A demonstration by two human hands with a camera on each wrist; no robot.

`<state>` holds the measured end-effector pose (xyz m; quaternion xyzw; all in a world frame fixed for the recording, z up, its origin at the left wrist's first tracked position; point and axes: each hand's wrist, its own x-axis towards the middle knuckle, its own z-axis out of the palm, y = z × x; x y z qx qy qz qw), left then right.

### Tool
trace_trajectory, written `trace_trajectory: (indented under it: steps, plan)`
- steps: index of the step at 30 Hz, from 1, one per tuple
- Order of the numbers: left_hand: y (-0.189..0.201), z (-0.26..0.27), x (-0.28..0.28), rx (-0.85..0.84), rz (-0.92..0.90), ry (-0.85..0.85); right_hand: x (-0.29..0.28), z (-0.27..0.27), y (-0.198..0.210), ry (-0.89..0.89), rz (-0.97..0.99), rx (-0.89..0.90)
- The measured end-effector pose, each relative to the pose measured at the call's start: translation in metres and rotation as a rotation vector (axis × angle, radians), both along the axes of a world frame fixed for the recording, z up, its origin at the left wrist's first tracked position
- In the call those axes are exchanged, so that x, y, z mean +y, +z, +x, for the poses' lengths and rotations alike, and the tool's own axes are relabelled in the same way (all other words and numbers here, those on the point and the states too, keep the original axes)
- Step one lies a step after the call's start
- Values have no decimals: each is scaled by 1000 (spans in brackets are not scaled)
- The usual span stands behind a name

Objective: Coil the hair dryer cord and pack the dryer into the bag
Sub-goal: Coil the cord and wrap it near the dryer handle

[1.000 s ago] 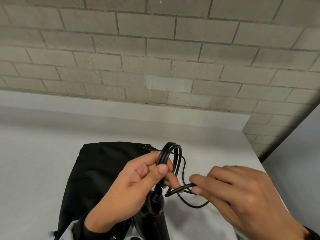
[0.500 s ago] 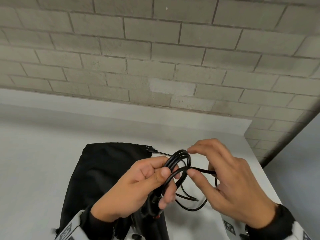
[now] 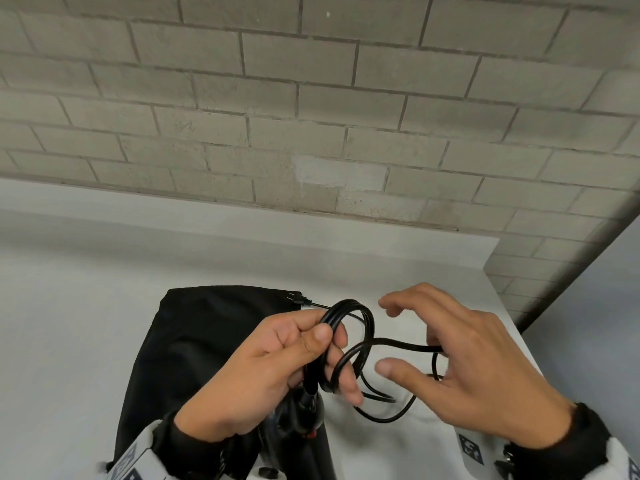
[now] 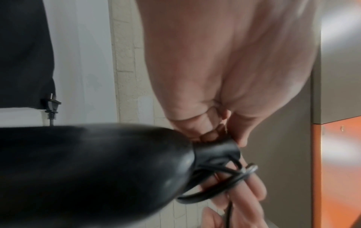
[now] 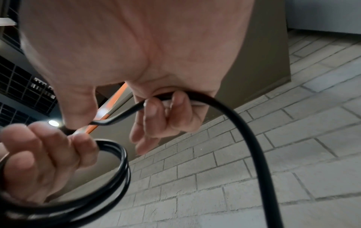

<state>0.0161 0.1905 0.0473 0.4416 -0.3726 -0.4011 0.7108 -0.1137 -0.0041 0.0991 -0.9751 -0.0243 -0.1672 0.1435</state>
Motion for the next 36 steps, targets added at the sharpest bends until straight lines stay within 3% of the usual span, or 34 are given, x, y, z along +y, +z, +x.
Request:
trace_trajectory:
  steps: [7, 14, 18, 22, 31, 36]
  plan:
    - [2, -1, -3, -75, 62, 28, 7, 0, -3, 70, 40, -191]
    - [7, 0, -1, -155, 91, -29, 15, 5, -2, 70, -40, -358]
    - [9, -1, 0, -132, 69, -72, 14, 6, -2, 108, 35, -238]
    - [8, -1, -1, -95, 61, -100, 10, 12, -12, -7, -81, -60]
    - [7, 3, 2, -53, 50, -138, 10, 18, -16, 4, -75, 67]
    - [6, 6, 4, -39, 83, -180, 13, 16, -12, 145, 11, 63]
